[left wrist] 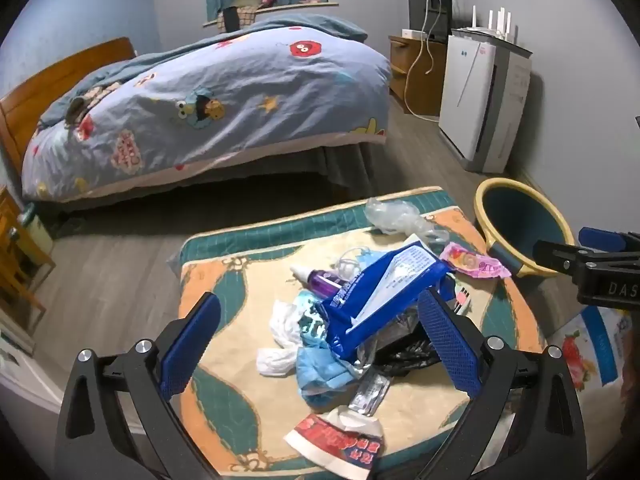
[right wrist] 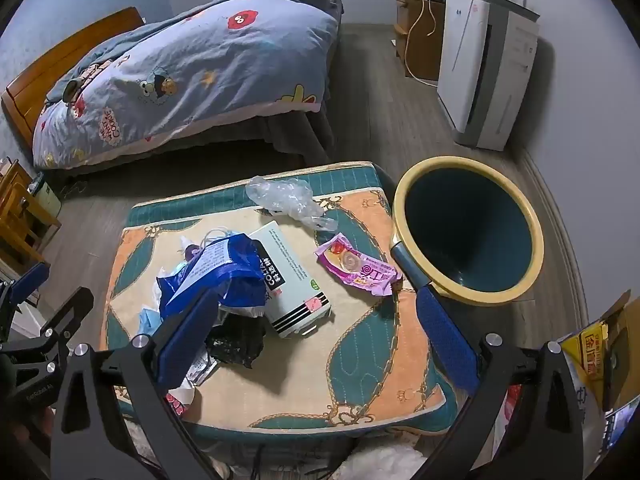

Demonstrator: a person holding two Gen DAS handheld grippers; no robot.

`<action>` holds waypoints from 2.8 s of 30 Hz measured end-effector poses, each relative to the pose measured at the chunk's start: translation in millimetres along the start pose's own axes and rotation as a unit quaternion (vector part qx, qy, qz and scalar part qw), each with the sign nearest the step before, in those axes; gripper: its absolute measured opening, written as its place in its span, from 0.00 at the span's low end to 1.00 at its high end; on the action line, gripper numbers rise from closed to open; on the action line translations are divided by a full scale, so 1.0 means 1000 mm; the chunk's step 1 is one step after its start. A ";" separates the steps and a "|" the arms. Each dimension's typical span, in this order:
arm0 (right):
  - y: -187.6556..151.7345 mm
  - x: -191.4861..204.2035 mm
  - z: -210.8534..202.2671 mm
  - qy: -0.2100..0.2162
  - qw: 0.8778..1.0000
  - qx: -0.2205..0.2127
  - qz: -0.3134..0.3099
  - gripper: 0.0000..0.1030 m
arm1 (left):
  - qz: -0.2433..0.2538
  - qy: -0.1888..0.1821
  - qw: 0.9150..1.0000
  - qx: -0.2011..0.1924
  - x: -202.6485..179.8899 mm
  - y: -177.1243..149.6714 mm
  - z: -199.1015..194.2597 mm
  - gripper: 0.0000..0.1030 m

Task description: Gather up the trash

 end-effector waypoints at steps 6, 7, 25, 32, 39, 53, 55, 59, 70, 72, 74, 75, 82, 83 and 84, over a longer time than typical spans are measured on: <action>0.000 0.002 0.001 -0.004 1.000 0.004 -0.001 0.95 | -0.004 -0.001 1.000 0.000 0.000 0.000 0.001 0.95; 0.000 0.002 0.002 -0.004 1.000 0.006 -0.001 0.95 | -0.006 -0.001 1.000 -0.001 0.001 0.001 0.001 0.95; -0.001 0.002 0.002 -0.005 1.000 0.008 0.000 0.95 | -0.008 -0.006 1.000 -0.003 0.004 0.001 -0.002 0.95; -0.001 0.002 0.002 -0.006 1.000 0.010 0.000 0.95 | -0.008 -0.006 1.000 -0.001 0.005 0.000 -0.002 0.95; -0.001 0.001 0.002 -0.006 1.000 0.011 0.001 0.95 | -0.008 -0.006 1.000 -0.001 0.005 0.000 -0.001 0.95; -0.001 0.001 0.002 -0.005 1.000 0.014 0.001 0.95 | -0.008 -0.005 1.000 0.000 0.004 0.000 -0.002 0.95; -0.004 0.002 0.004 -0.004 1.000 0.015 0.000 0.95 | -0.008 -0.006 1.000 0.001 0.004 0.000 -0.003 0.95; -0.004 0.002 0.003 -0.005 1.000 0.015 0.000 0.95 | -0.007 -0.006 1.000 0.000 0.003 -0.001 -0.002 0.95; -0.005 0.002 0.003 -0.005 1.000 0.019 0.001 0.95 | -0.004 -0.005 1.000 0.002 -0.001 -0.002 0.000 0.95; -0.005 0.001 0.003 -0.004 1.000 0.019 0.001 0.95 | -0.003 -0.005 1.000 0.002 -0.001 -0.002 0.000 0.95; -0.005 0.001 0.003 -0.005 1.000 0.019 0.001 0.95 | -0.003 -0.005 1.000 0.002 -0.001 -0.002 0.000 0.95; -0.005 0.001 0.003 -0.005 1.000 0.019 0.002 0.95 | -0.003 -0.005 1.000 0.002 -0.001 -0.002 0.000 0.95; -0.005 0.001 0.003 -0.004 1.000 0.020 0.001 0.95 | -0.003 -0.005 1.000 0.002 -0.001 -0.002 0.000 0.95; -0.005 0.001 0.003 -0.004 1.000 0.020 0.001 0.95 | -0.003 -0.005 1.000 0.002 -0.001 -0.002 0.000 0.95; -0.004 0.001 0.003 -0.004 1.000 0.020 0.001 0.95 | -0.003 -0.005 1.000 0.002 -0.001 -0.003 0.001 0.95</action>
Point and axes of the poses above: each gripper's, at about its wrist camera, not at the fingertips, and z roughly the way its jaws point, x to its left, y to its top, the point moved 4 cm from there along z, roughly the way its jaws point, and after that the axes turned 7 degrees about -y, right-handed, at the moved point
